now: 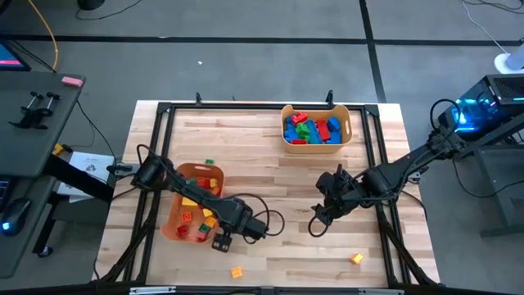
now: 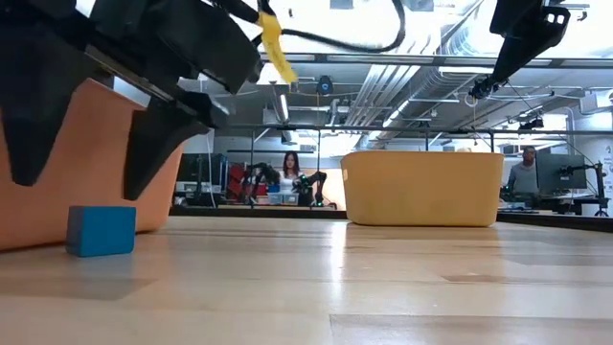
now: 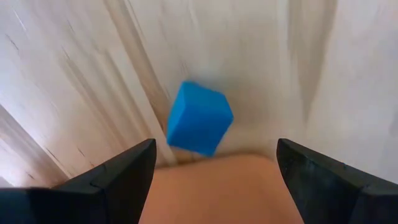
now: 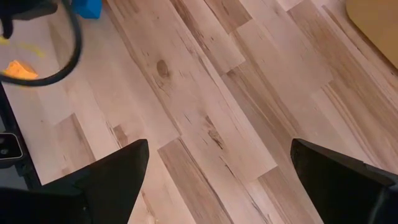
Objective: Sort blocks by size
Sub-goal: Put the blue block into the orange bin
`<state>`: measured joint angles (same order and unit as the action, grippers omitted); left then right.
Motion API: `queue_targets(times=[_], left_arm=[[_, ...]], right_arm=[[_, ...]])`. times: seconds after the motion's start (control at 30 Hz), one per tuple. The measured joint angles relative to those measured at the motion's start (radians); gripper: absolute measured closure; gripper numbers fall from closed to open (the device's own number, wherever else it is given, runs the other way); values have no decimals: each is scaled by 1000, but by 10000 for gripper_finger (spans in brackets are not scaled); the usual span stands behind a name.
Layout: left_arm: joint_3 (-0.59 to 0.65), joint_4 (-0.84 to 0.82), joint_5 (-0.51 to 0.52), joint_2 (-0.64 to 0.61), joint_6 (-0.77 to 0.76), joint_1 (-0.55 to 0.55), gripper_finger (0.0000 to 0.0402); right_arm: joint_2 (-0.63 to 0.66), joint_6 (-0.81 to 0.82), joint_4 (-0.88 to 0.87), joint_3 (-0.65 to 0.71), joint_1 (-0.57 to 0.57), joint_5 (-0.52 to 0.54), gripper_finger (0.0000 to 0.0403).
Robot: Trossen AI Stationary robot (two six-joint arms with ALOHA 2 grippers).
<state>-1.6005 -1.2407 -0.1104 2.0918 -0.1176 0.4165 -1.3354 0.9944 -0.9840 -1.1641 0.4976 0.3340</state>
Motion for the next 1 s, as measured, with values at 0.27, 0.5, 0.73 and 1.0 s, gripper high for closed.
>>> queue_targets(times=[0.27,0.5,0.73,1.0], left_arm=[[0,46,69,3,68,22,82],[0,54,105,56,79,34,82],[0,64,192,77,80,51,83],[0,61,161,79,122,51,160]], right_arm=[[0,0,0,0,0,4,13],[0,0,1,0,0,4,13],[-1,0,1,0,0,4,13],[-1,0,1,0,0,4,13]])
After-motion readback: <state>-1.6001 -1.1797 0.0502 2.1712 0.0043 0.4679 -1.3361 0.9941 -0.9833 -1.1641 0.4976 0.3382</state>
